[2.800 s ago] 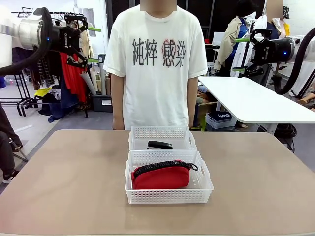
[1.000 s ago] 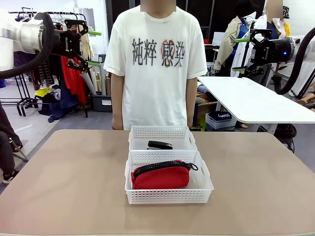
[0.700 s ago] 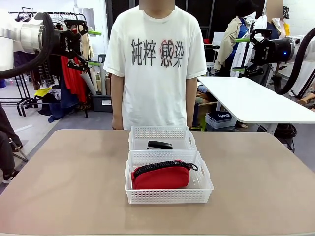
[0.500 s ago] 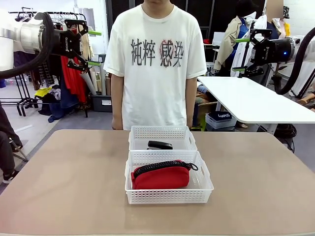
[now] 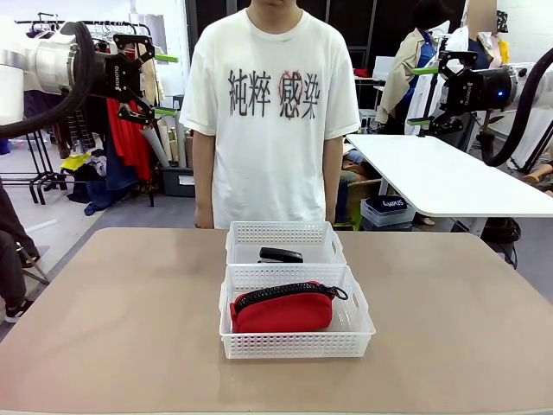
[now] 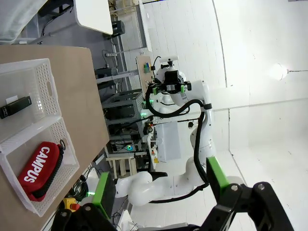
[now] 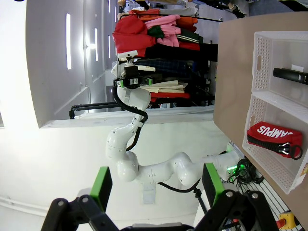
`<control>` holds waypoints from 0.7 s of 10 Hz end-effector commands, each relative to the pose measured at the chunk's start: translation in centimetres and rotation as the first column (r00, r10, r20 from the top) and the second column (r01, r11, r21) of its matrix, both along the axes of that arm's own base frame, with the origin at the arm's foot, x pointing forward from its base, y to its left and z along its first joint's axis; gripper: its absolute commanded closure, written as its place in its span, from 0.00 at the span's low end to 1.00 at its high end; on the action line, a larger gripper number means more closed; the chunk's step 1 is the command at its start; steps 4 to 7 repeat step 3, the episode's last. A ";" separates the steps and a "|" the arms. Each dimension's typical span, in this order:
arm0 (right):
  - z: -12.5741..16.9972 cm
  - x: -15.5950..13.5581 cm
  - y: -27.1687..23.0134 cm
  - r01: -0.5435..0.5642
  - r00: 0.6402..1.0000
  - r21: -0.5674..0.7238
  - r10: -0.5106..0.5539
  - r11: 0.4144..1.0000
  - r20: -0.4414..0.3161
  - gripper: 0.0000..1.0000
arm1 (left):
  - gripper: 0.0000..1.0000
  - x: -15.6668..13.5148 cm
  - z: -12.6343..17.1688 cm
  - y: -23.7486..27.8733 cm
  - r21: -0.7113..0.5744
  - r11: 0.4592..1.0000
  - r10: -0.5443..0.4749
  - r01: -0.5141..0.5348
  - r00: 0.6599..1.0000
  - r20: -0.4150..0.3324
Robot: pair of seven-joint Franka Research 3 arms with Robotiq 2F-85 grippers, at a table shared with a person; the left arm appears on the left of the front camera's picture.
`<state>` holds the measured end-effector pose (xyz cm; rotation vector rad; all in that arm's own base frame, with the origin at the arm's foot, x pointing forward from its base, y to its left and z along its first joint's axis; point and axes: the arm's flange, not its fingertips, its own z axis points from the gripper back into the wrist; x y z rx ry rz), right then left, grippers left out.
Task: Distribute items into two baskets.
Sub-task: Place the picked Stapler into the Organizing basket as instructed by the person.
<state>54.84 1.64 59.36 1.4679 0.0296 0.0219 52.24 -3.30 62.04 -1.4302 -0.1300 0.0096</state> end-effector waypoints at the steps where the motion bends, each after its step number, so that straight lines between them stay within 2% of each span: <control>1: 0.3 0.0 0.1 0.006 1.000 -0.001 -0.006 1.000 0.005 0.00 | 0.00 -0.2 0.1 0.2 -0.006 1.000 0.002 -0.002 1.000 -0.004; 7: 0.3 0.0 0.1 0.006 1.000 -0.001 -0.006 1.000 0.005 0.00 | 0.00 -0.2 0.1 0.2 -0.006 1.000 0.002 -0.002 1.000 -0.004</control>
